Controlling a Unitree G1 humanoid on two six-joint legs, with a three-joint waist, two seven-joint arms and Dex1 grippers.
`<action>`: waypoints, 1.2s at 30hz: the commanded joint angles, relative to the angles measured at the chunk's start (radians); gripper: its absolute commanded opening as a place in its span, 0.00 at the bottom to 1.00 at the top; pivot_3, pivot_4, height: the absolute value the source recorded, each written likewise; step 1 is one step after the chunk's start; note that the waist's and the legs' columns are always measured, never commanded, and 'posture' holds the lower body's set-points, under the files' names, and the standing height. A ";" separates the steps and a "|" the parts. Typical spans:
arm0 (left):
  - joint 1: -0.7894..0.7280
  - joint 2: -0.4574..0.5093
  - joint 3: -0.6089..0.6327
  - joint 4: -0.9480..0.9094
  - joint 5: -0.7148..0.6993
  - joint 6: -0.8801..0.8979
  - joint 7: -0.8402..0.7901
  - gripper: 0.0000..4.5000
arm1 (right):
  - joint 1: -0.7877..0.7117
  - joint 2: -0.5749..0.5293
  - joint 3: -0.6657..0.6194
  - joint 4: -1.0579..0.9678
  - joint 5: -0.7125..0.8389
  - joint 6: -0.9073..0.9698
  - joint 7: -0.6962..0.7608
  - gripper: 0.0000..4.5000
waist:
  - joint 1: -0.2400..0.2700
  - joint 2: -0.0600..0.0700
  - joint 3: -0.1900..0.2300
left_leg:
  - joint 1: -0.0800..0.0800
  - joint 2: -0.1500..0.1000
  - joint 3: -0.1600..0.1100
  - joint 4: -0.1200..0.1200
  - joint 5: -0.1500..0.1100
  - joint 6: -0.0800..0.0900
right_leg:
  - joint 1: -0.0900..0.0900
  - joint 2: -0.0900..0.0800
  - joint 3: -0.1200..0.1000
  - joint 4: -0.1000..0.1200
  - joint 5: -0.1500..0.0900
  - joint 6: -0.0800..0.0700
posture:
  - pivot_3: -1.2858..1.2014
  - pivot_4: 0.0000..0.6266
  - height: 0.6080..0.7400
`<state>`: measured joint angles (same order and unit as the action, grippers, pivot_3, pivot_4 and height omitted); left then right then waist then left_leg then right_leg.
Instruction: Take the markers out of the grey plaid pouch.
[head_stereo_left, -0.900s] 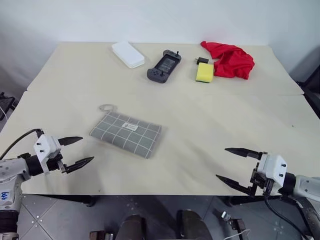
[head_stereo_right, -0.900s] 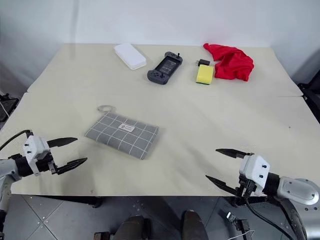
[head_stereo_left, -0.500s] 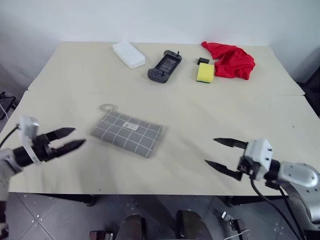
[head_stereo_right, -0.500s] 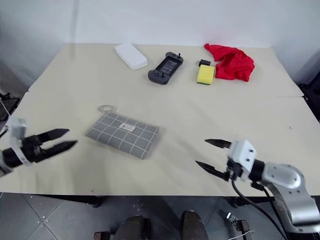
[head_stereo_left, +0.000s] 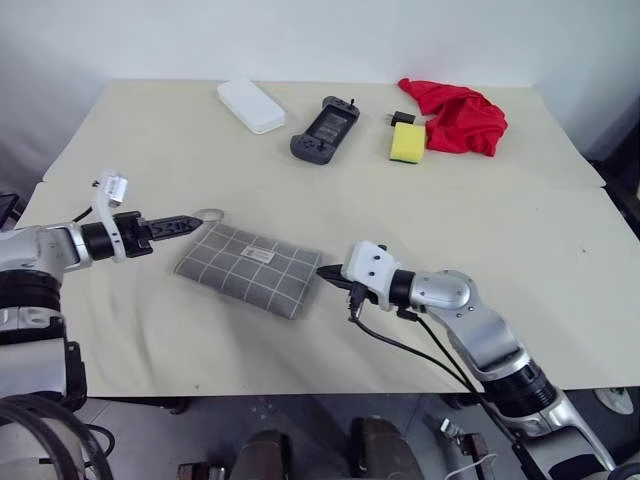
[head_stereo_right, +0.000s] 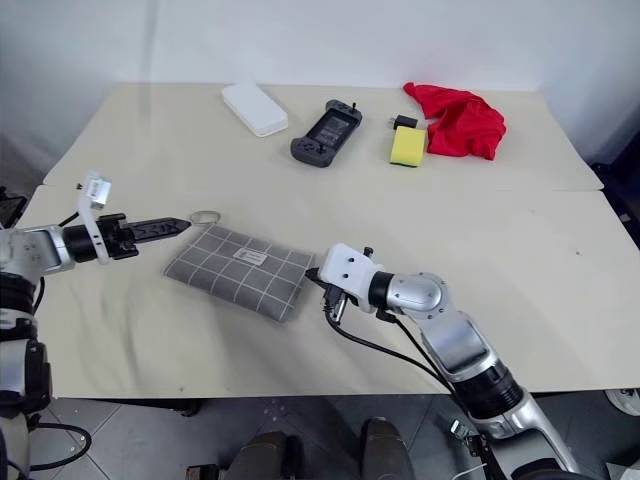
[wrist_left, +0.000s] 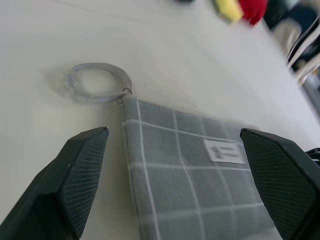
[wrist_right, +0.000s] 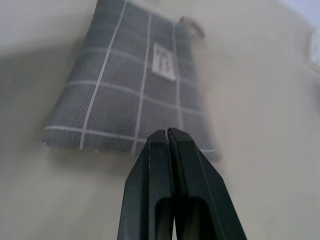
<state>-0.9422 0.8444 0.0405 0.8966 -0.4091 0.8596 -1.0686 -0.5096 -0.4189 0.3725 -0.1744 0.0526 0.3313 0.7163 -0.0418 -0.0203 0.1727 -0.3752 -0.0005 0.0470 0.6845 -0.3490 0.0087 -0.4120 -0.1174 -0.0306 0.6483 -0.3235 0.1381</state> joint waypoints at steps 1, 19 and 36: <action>-0.063 -0.027 -0.060 0.078 0.079 0.035 -0.034 1.00 | -0.033 0.054 0.012 0.018 -0.029 -0.020 -0.032 0.01 | -0.007 0.000 0.000 | 0.000 0.000 0.000 0.000 0.000 0.000 | 0.000 -0.001 -0.005 0.000 0.000 0.000 | 0.52 0.24 1.00; 0.141 -0.148 -0.051 -0.586 -0.114 0.694 -0.091 1.00 | 0.050 -0.245 -0.066 -0.004 -0.031 -0.010 0.216 0.01 | 0.013 0.001 0.001 | -0.001 -0.001 -0.010 0.002 -0.001 0.003 | 0.007 -0.017 -0.031 -0.003 0.000 0.000 | 0.52 0.24 1.00; 0.361 -0.312 0.231 -0.800 -0.332 0.755 0.339 1.00 | -0.016 -0.269 -0.172 0.125 -0.028 -0.112 0.207 0.01 | 0.032 0.003 0.002 | 0.003 0.000 -0.012 0.009 0.000 0.002 | 0.018 -0.017 -0.034 -0.006 0.001 0.002 | 0.52 0.24 1.00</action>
<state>-0.5925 0.5132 0.2444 0.1185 -0.7186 1.6126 -0.7624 -0.5241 -0.6719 0.2403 -0.0105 -0.0038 0.2185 0.9112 -0.0099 -0.0178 0.1742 -0.3725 -0.0001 0.0348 0.6940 -0.3493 0.0103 -0.3942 -0.1343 -0.0645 0.6421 -0.3224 0.1401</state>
